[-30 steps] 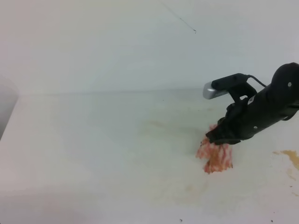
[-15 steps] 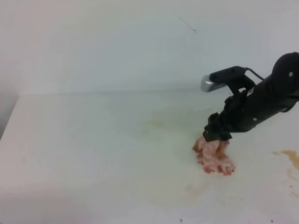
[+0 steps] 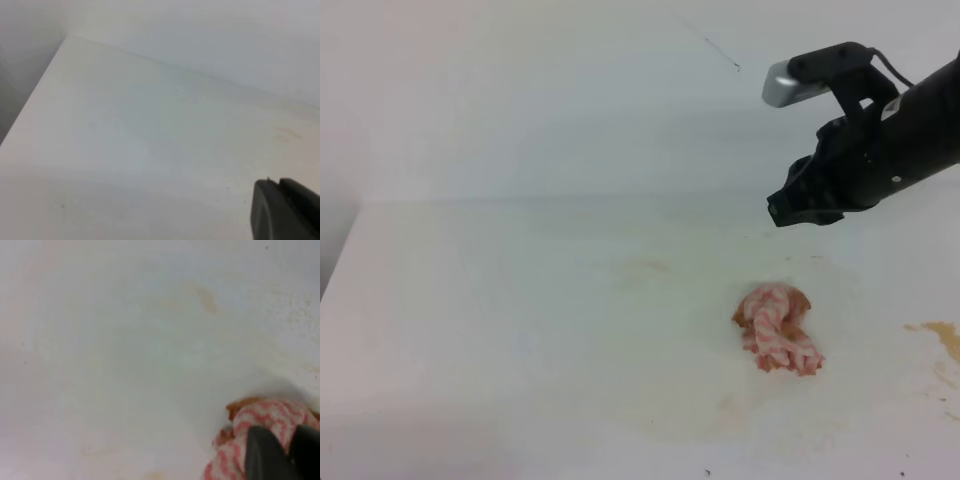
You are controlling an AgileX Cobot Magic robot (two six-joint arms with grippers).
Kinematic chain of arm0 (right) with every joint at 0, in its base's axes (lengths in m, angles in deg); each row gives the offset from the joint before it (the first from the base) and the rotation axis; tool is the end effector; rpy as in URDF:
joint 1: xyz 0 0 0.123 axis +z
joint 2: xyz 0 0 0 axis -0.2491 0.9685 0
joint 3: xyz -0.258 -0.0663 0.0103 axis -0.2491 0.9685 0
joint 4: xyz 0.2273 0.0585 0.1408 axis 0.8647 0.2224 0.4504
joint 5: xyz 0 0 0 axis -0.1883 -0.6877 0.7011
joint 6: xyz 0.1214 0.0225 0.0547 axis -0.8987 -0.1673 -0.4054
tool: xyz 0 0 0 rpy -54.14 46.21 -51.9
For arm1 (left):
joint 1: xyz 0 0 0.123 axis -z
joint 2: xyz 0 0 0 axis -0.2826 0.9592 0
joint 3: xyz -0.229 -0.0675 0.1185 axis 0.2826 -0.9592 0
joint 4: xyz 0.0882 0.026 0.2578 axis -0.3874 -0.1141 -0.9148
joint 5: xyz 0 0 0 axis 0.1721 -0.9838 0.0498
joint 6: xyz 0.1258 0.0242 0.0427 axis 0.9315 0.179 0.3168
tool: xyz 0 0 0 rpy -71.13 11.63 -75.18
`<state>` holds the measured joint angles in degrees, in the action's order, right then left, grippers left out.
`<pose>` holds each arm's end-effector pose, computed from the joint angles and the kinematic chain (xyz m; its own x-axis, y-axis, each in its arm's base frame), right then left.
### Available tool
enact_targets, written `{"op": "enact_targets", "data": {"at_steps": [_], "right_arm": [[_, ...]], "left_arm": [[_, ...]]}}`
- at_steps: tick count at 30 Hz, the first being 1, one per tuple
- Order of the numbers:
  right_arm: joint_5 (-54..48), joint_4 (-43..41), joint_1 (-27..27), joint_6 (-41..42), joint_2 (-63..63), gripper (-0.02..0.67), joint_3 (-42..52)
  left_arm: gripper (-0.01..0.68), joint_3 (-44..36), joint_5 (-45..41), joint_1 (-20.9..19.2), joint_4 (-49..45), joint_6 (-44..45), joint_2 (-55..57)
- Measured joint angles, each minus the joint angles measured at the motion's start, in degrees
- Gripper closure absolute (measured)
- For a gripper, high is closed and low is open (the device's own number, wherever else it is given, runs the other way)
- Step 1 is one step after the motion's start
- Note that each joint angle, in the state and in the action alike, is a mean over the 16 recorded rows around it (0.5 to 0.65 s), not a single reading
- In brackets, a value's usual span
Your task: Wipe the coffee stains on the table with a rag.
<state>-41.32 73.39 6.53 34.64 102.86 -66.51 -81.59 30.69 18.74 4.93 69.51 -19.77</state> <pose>0.3790 0.1835 0.2502 -0.6839 -0.3868 -0.6186 -0.5794 0.8032 0.1385 0.1371 -0.0139 0.1653 -0.2351 -0.2776 -0.9315 0.0343 0.9554 -0.2934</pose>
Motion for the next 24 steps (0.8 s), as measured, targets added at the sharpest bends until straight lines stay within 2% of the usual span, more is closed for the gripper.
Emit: {"op": "enact_targets", "data": {"at_steps": [3, 6, 15, 24], "right_arm": [[-2.81, -0.33, 0.0, -0.8, -1.91, 0.596, -0.06], [-6.03, -0.37, 0.0, -1.57, -3.48, 0.643, -0.06], [-13.28, 0.76, 0.0, -3.35, -6.03, 0.649, -0.06], [-14.47, 0.92, -0.01, -3.4, -7.47, 0.649, -0.06]], "left_arm": [[0.673, 0.0, -0.02, 0.0, 0.0, 0.0, 0.04], [0.673, 0.0, -0.04, 0.0, 0.0, 0.0, 0.07], [0.673, 0.0, -0.07, 0.0, 0.0, 0.0, 0.17], [0.673, 0.0, -0.07, 0.0, 0.0, 0.0, 0.18]]}}
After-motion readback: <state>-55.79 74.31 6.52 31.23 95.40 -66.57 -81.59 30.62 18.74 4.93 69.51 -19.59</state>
